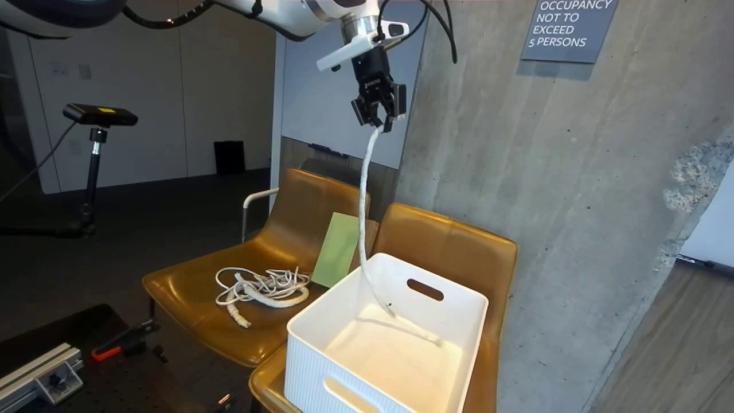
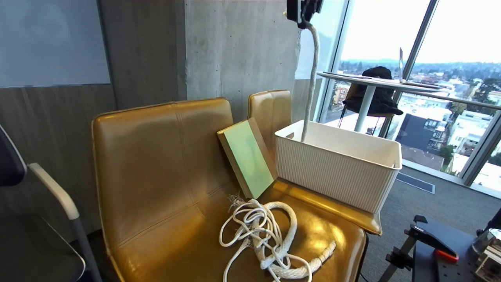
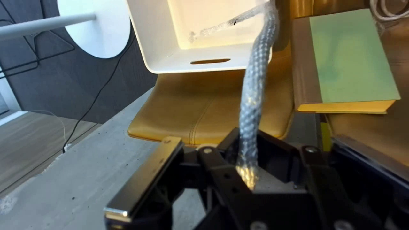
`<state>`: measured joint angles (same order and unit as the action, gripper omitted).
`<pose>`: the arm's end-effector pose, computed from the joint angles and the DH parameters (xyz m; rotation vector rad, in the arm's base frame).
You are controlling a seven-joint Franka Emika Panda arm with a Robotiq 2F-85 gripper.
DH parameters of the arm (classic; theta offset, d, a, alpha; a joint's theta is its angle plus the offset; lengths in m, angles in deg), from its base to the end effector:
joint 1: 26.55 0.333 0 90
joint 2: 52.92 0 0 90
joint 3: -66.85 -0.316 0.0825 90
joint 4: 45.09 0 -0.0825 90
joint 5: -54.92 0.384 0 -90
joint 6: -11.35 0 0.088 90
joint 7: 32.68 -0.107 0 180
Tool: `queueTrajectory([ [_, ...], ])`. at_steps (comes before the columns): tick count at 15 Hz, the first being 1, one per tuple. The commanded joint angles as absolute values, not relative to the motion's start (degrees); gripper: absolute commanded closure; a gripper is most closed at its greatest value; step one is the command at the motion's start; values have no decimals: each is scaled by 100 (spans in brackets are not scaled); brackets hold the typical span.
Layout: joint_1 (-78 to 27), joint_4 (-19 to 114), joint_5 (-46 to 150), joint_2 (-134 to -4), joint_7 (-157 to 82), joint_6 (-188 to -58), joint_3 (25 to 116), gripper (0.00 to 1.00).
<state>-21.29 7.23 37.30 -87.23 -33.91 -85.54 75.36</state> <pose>0.7283 -0.0317 0.5726 2.7382 -0.0494 0.2515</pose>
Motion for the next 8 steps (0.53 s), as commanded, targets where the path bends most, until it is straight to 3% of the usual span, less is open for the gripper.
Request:
queueTrajectory([
  [1, -1334, 524, 3307, -8568, -3667, -8154, 7482, 97],
  [8, 413, -418, 2935, -8962, -4515, -7298, 7425, 97],
])
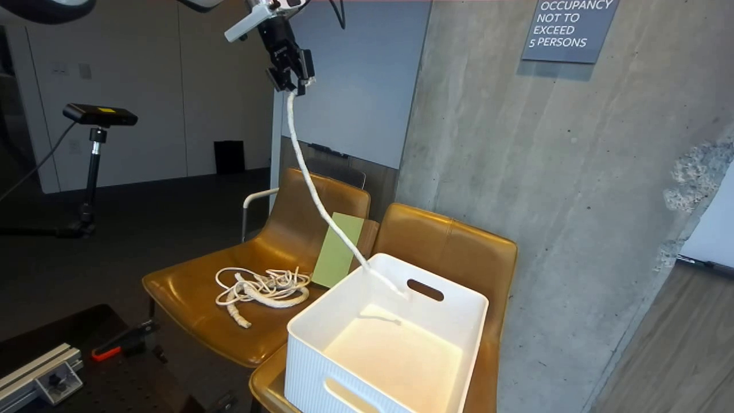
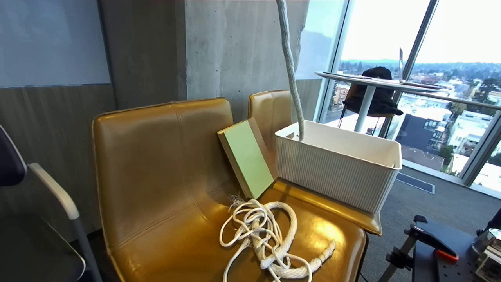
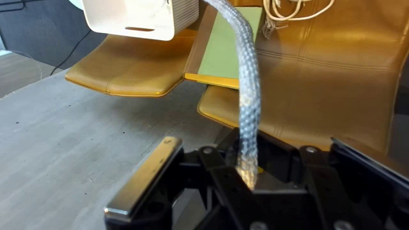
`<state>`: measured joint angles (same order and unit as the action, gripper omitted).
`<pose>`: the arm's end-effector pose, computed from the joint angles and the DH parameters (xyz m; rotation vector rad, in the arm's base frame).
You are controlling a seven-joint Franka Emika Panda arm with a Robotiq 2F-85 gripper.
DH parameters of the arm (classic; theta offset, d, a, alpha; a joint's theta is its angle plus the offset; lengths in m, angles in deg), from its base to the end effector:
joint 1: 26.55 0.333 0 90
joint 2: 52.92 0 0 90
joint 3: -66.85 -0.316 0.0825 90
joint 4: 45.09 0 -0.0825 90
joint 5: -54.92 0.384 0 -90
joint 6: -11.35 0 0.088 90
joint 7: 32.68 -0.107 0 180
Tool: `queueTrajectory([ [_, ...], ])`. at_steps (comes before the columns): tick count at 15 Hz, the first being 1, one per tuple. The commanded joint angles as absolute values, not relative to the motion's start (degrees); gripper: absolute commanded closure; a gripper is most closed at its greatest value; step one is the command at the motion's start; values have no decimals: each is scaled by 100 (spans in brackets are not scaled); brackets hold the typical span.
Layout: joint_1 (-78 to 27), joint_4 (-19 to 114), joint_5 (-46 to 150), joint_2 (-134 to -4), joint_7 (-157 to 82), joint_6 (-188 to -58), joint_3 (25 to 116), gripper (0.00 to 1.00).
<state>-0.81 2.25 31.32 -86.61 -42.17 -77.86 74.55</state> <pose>0.6776 0.2136 0.6125 2.6790 0.1883 0.3603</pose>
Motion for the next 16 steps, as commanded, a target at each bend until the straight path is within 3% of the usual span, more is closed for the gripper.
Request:
queueTrajectory([
  [1, 515, -657, 2784, -9106, -4731, -7106, 7178, 97],
  [5, 1175, -1199, 2750, -9554, -5278, -6648, 7092, 97],
  [7, 1255, -793, 2869, -9454, -5518, -6819, 7192, 97],
  [16, 103, 1509, 3140, -8629, -6131, -7761, 7231, 97],
])
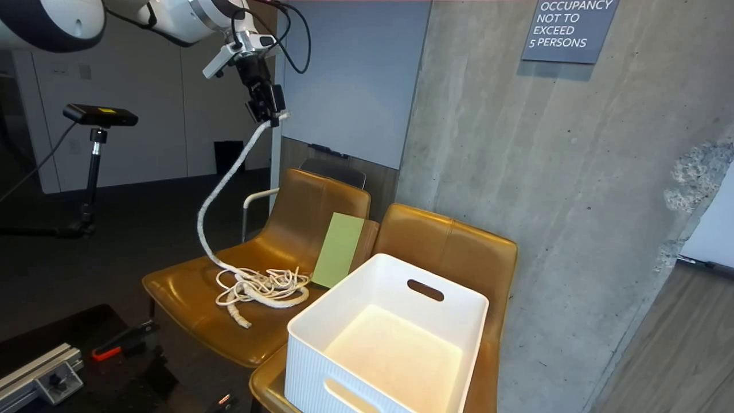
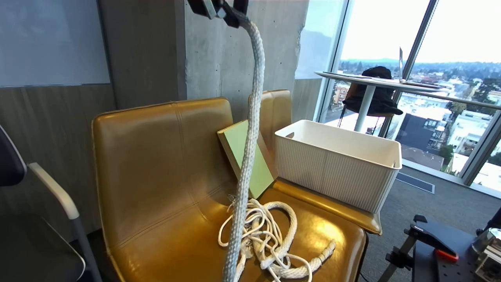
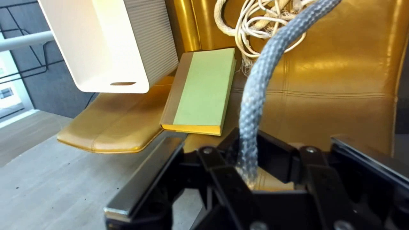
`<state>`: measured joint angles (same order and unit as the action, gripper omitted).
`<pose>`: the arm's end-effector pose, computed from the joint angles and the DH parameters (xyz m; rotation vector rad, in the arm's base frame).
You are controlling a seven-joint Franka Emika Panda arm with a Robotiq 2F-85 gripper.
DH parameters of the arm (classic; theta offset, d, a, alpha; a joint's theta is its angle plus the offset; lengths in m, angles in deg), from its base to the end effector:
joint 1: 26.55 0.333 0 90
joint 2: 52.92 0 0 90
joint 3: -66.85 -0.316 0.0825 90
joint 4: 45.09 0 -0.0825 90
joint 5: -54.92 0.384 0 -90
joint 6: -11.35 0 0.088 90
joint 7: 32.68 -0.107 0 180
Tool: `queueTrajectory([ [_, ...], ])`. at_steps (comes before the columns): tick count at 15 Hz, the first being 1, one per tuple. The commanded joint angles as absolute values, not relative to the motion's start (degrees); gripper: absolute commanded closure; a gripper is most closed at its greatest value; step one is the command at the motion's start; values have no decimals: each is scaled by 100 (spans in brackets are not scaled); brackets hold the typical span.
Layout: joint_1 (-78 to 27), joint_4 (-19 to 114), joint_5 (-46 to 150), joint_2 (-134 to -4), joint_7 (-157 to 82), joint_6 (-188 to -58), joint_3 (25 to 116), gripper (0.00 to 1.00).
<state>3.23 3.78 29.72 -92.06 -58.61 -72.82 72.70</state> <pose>0.6707 0.2754 0.5247 2.6516 -0.0603 0.2180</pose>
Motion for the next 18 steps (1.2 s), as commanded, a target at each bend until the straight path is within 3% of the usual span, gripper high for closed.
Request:
queueTrajectory([
  [1, 5, 1783, 3169, -8557, -6179, -7929, 7216, 97],
  [13, -749, 5341, 3229, -7493, -6522, -10150, 6950, 97],
  [18, -752, 6222, 3277, -7227, -6428, -11050, 6677, 97],
])
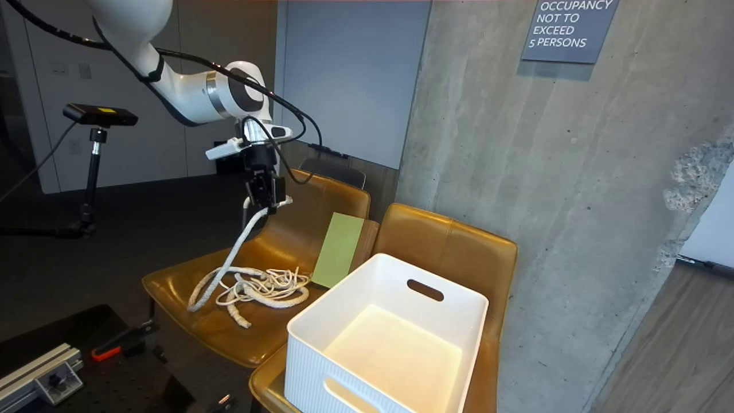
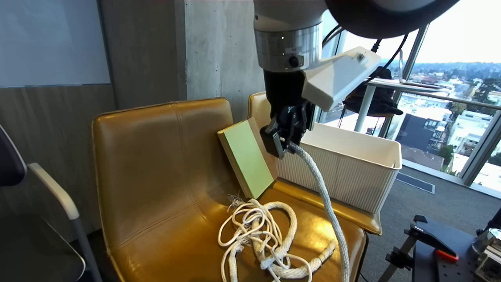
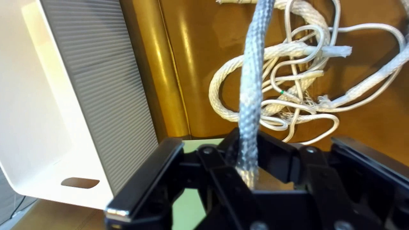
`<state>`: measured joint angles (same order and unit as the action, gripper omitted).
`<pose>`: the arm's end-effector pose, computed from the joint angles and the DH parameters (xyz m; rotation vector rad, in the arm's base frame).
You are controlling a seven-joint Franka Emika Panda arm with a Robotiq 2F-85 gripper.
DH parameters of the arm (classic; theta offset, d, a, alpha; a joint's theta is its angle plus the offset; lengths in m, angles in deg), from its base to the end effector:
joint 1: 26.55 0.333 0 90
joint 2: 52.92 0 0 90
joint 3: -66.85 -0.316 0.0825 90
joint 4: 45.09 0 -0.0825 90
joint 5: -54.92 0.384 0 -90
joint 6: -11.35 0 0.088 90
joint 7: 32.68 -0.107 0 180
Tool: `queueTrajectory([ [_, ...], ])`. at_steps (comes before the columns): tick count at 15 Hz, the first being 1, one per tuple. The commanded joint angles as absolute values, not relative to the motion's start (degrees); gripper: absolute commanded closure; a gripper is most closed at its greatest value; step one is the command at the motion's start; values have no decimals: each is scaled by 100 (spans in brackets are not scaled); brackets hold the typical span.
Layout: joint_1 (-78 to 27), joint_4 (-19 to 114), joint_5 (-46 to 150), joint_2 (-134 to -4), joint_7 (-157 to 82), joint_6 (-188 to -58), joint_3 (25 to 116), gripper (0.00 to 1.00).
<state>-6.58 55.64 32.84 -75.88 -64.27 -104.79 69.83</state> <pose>0.6177 0.1690 0.3340 2.7636 -0.0793 0.0371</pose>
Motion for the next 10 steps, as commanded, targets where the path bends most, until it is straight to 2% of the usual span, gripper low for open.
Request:
queueTrajectory([
  [1, -743, 6339, 3298, -7215, -6420, -11281, 6599, 97],
  [5, -704, 6320, 3338, -7487, -6306, -11958, 6365, 97],
  [10, -844, 5896, 3304, -7860, -6002, -12149, 6506, 97],
])
